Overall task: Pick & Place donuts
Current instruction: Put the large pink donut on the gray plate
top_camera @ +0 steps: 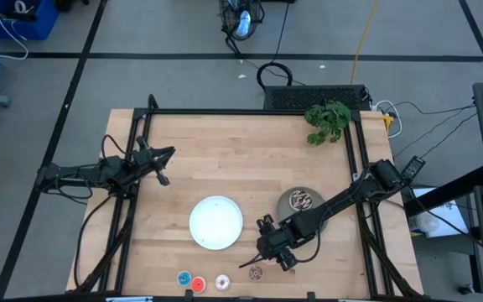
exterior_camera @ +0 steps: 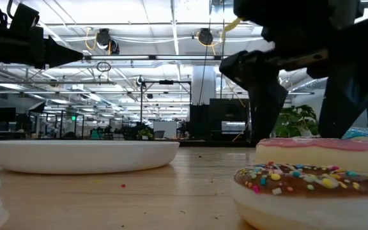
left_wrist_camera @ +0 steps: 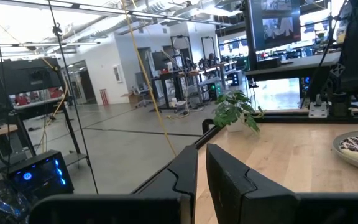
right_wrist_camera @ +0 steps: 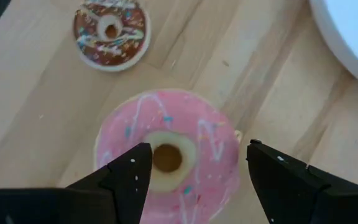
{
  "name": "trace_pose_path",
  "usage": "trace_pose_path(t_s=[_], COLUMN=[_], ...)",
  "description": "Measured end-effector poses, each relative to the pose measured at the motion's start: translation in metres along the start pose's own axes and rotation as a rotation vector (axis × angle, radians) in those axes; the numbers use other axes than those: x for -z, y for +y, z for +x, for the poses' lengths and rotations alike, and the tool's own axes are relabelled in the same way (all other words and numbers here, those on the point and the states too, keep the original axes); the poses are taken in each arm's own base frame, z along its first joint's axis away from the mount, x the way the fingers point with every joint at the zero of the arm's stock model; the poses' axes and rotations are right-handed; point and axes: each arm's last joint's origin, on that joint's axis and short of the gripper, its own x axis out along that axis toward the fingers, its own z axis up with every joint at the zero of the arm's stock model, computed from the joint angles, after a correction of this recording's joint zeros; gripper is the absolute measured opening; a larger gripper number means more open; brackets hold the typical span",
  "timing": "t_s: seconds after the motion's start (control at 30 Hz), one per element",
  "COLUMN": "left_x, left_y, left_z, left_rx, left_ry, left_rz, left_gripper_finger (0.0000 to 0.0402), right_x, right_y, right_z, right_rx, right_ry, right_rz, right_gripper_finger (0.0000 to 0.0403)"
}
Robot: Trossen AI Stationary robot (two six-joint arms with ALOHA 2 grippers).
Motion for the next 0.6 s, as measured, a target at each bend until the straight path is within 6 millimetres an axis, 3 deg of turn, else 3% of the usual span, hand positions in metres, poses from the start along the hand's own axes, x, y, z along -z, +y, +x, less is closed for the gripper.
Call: trace_pose_path(t_s=[0.47,0.6], left_x=[0.000,0.000], left_y=[0.000,0.000], left_z=[0.000,0.000], left_rx=[0.000,0.000], left_ry=[0.000,0.000], left_rz=[0.000,0.000], left_gripper_finger=[0.0042,0.0042], right_x=[0.023,0.024], right_y=[-0.007,-0.006], right_z=[0.017,0.017], right_rx=[0.004,-0.020], right_ry=[-0.015,-0.008], right_rz=[0.030,0.014], right_gripper_finger=[0.0243,0.0196])
